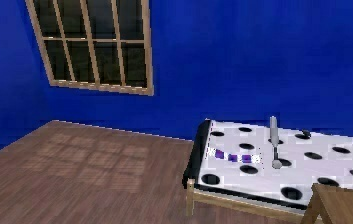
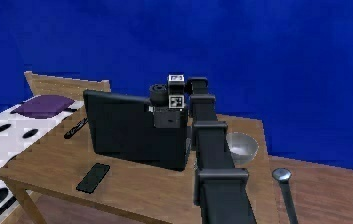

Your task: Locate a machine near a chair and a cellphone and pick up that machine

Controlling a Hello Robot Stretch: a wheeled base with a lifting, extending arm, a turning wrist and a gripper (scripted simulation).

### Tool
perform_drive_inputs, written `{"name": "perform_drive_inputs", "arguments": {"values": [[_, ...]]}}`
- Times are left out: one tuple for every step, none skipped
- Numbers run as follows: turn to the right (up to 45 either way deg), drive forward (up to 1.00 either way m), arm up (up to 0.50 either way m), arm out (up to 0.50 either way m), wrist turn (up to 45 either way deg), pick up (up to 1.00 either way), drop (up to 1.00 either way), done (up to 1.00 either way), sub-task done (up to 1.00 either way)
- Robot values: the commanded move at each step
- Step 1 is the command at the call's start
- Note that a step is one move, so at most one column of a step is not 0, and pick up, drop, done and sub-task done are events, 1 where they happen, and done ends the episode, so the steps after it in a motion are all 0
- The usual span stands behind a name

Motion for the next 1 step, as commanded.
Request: {"name": "perform_drive_inputs", "arguments": {"values": [[0.0, 0.0, 0.0, 0.0, 18.0, 0.0, 0.0, 0.0, 0.0]]}}
